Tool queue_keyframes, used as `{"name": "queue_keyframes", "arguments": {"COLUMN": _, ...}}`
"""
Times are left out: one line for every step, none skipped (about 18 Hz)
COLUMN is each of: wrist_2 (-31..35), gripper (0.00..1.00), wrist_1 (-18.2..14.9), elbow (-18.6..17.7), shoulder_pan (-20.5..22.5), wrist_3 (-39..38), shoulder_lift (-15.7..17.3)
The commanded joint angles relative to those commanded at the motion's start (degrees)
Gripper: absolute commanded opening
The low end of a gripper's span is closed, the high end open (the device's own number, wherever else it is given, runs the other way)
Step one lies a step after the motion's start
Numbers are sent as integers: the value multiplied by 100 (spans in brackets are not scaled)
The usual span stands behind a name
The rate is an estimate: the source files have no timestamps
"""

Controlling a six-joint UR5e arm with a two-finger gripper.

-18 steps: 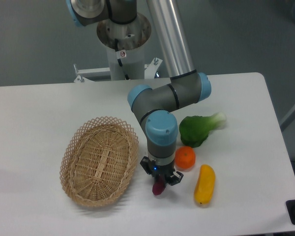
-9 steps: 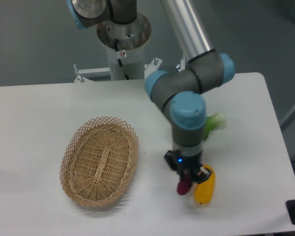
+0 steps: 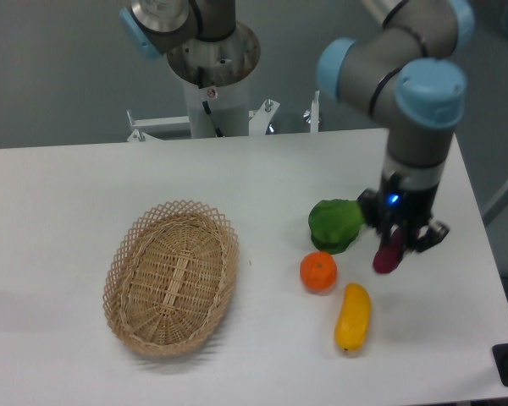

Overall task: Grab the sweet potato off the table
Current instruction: 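Lift the sweet potato up and away from the orange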

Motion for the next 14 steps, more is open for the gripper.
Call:
{"name": "queue_keyframes", "arguments": {"wrist_2": 0, "gripper": 25, "wrist_1": -18, "elbow": 0, "shoulder_pan": 44, "wrist_3": 80, "shoulder_lift": 35}}
{"name": "queue_keyframes", "arguments": {"wrist_2": 9, "gripper": 25, "wrist_1": -27, "elbow": -17, "shoulder_pan": 79, "wrist_3": 98, "shoulder_lift": 70}}
{"name": "queue_keyframes", "arguments": {"wrist_2": 9, "gripper": 25, "wrist_1": -27, "elbow": -26, "shoulder_pan": 80, "wrist_3": 107, "shoulder_lift": 88}}
{"name": "queue_keyframes", "arguments": {"wrist_2": 9, "gripper": 25, "wrist_1": -27, "elbow": -44, "shoulder_pan": 88, "wrist_3": 107, "shoulder_lift": 88}}
{"name": "queue_keyframes", "arguments": {"wrist_2": 9, "gripper": 25, "wrist_1": -18, "elbow": -44, "shoulder_pan": 97, "wrist_3": 107, "shoulder_lift": 88}}
{"name": "queue_keyframes", "arguments": {"wrist_2": 9, "gripper": 25, "wrist_1": -18, "elbow": -53, "shoulder_pan": 106, "wrist_3": 107, "shoulder_lift": 97}}
{"name": "queue_keyframes", "arguments": {"wrist_2": 9, "gripper": 25, "wrist_1": -18, "elbow": -53, "shoulder_pan": 97, "wrist_3": 107, "shoulder_lift": 97}}
{"name": "queue_keyframes", "arguments": {"wrist_2": 9, "gripper": 25, "wrist_1": -18, "elbow": -61, "shoulder_pan": 97, "wrist_3": 107, "shoulder_lift": 97}}
{"name": "queue_keyframes", "arguments": {"wrist_2": 9, "gripper": 25, "wrist_1": -18, "elbow": -70, "shoulder_pan": 97, "wrist_3": 107, "shoulder_lift": 97}}
{"name": "queue_keyframes", "arguments": {"wrist_2": 9, "gripper": 25, "wrist_1": -18, "elbow": -70, "shoulder_pan": 97, "wrist_3": 107, "shoulder_lift": 97}}
{"name": "queue_keyframes", "arguments": {"wrist_2": 9, "gripper": 25, "wrist_1": -18, "elbow": -70, "shoulder_pan": 106, "wrist_3": 107, "shoulder_lift": 97}}
{"name": "queue_keyframes", "arguments": {"wrist_2": 9, "gripper": 25, "wrist_1": -18, "elbow": -70, "shoulder_pan": 106, "wrist_3": 107, "shoulder_lift": 97}}
{"name": "queue_keyframes", "arguments": {"wrist_2": 9, "gripper": 25, "wrist_1": -18, "elbow": -70, "shoulder_pan": 97, "wrist_3": 107, "shoulder_lift": 97}}
{"name": "queue_keyframes", "arguments": {"wrist_2": 9, "gripper": 25, "wrist_1": -18, "elbow": -70, "shoulder_pan": 97, "wrist_3": 107, "shoulder_lift": 105}}
